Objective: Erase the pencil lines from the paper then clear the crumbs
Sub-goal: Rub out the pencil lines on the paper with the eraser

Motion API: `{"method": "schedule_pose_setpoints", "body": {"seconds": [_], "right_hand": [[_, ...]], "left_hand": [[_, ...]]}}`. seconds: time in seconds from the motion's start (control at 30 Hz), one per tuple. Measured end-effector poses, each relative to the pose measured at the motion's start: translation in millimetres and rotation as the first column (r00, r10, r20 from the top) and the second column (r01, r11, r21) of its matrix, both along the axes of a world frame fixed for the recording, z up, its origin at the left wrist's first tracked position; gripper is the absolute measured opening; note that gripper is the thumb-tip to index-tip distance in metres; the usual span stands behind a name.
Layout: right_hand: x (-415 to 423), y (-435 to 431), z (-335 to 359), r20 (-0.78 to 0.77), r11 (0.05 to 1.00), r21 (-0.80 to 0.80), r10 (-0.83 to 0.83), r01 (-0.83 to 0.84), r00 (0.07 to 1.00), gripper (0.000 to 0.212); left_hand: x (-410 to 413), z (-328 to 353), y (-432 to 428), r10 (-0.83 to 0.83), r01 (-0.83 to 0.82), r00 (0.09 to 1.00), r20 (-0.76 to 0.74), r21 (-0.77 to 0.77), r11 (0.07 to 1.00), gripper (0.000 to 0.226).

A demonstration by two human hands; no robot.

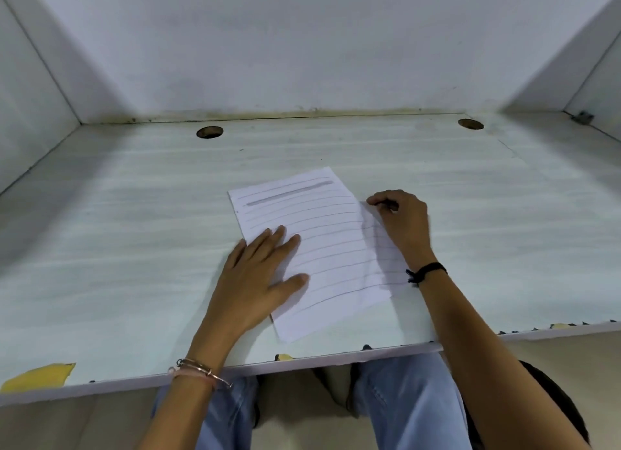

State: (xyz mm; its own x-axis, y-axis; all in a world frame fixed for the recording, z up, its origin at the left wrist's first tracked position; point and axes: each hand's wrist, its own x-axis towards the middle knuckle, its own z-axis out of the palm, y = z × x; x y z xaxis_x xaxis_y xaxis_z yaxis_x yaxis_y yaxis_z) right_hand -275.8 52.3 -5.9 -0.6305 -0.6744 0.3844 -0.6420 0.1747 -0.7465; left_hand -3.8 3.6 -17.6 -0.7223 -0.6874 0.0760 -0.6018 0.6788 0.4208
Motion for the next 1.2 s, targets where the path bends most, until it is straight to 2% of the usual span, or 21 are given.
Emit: {"method": "schedule_pose_setpoints", "body": {"seconds": [0.2, 0.33, 0.47, 0.53, 0.67, 0.83, 0.93, 1.03, 1.13, 1.2], "right_hand": [[4.1, 7.5, 7.0, 0.167, 0.991, -0.137, 0.015, 0.008, 0.986, 0.023], [16.8, 18.4, 13.9, 0.128, 0.973, -0.229, 0.002, 0.028, 0.992, 0.020], [48.3, 37.1, 21.6, 0.047, 0.953, -0.283, 0.127, -0.109, 0.991, 0.018], [65.9, 47.6, 20.9, 0.005, 0.944, -0.255, 0.216, -0.208, 0.976, 0.017], [91.1, 65.2, 19.0, -0.010, 0.917, -0.093, 0.390, -0.389, 0.921, 0.016], [98.8, 81.4, 16.8, 0.040, 0.919, 0.025, 0.391, -0.393, 0.919, 0.016], [94.4, 87.6, 12.9, -0.006, 0.920, 0.111, 0.379, -0.376, 0.925, 0.016], [92.9, 93.4, 11.6, -0.049, 0.916, 0.116, 0.392, -0.385, 0.918, 0.022], [93.5, 97.0, 12.1, -0.042, 0.906, 0.096, 0.417, -0.412, 0.908, 0.030], [92.7, 96.6, 12.9, -0.038, 0.909, 0.101, 0.410, -0.404, 0.911, 0.029]], "left_hand": [[-0.5, 2.2, 2.0, 0.028, -0.026, 0.999, 0.039, -0.054, 0.998, 0.092], [-3.3, 4.7, 7.7, 0.076, -0.074, 0.997, 0.034, -0.044, 0.996, 0.094], [-11.9, 3.3, 22.1, 0.159, -0.156, 0.987, 0.039, -0.061, 0.986, 0.087], [-17.1, 3.7, 30.5, 0.208, -0.203, 0.976, 0.063, -0.077, 0.976, 0.079], [-26.2, 8.0, 44.5, 0.302, -0.292, 0.951, 0.059, -0.141, 0.946, 0.068], [-23.4, 10.5, 47.7, 0.383, -0.365, 0.923, 0.030, -0.238, 0.900, 0.057], [-21.5, 10.6, 48.4, 0.389, -0.368, 0.920, 0.046, -0.236, 0.899, 0.057], [-21.4, 7.1, 44.9, 0.329, -0.314, 0.944, 0.021, -0.251, 0.916, 0.064], [-21.1, 4.1, 39.4, 0.015, -0.004, 0.999, 0.045, -0.221, 0.975, 0.077], [-19.6, 4.5, 37.2, -0.155, 0.168, 0.982, 0.111, -0.123, 0.978, 0.075]]}}
